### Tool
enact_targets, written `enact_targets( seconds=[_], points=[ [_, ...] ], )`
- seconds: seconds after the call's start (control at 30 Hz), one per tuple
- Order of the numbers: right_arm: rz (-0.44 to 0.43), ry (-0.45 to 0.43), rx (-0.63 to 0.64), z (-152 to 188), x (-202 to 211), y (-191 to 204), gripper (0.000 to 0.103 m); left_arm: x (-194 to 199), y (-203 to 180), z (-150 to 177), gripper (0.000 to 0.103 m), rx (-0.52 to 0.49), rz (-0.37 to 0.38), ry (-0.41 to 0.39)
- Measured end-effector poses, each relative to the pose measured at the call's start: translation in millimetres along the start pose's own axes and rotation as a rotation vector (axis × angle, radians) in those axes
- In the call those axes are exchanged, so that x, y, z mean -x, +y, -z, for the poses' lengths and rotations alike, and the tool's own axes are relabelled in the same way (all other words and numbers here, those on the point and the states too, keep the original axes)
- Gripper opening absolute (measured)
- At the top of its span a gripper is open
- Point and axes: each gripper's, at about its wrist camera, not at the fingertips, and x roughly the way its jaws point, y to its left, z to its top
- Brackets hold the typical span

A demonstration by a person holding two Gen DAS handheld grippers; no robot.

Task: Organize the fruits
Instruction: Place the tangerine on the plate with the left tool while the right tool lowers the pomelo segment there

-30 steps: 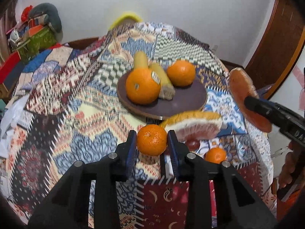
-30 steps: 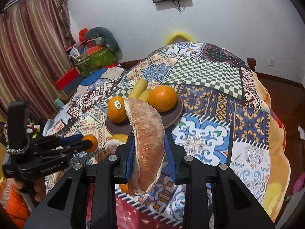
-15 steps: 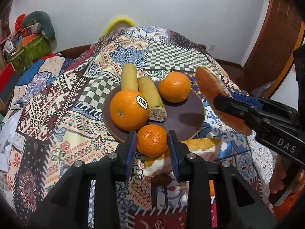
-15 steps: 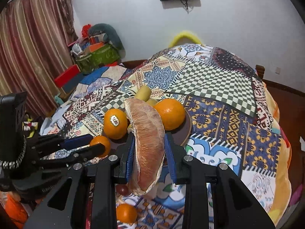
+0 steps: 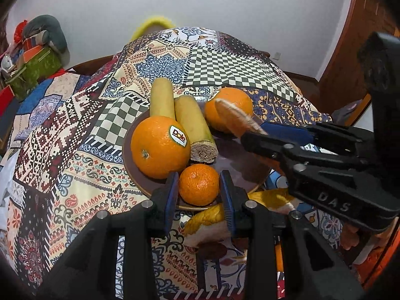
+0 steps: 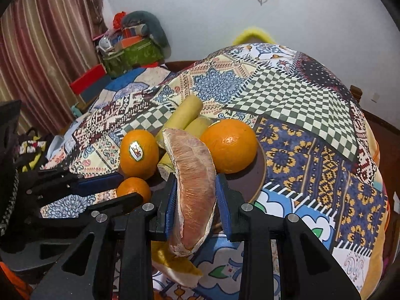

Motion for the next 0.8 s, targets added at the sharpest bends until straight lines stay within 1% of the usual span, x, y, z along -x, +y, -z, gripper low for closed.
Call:
enact_targets(
  seconds=[0.1, 0.13, 0.27, 0.4, 0.63, 0.7, 0.77, 0.8],
  points=[
    [0.0, 0.021, -0.002, 0, -6, -3, 0.028, 1, 0, -2, 0.033, -0.005, -0.02, -0.014],
    [-0.008, 0.027, -0.006, 1, -8, -4, 0.029, 2, 0, -3, 0.033, -0.009, -0.025, -0.015],
    [-0.042, 0.027, -0.034, -1, -7, -8, 0.029, 2, 0, -4, 0.034, -0.013, -0.035, -0.009],
    [-0.025, 0.016, -0.025, -3, 0, -6, 0.031, 4, 0, -2, 0.034, -0.01, -0.046, -0.005],
    [-0.01, -0.014, -0.019, -1, 19, -3, 0.034, 22, -3, -1, 0.035, -0.009, -0.053, -0.03],
    [-0.009, -0.024, -0.022, -1, 26, -2, 0.035, 31, -4, 0, 0.036, -0.013, -0.057, -0.041],
    [-0.003, -0.034, -0.02, 0, 33, -1, 0.037, 38, -4, 1, 0.042, -0.015, -0.063, -0.051],
    [0.003, -0.04, -0.019, 1, 37, 0, 0.039, 42, -4, 2, 0.043, -0.015, -0.066, -0.058]
  ],
)
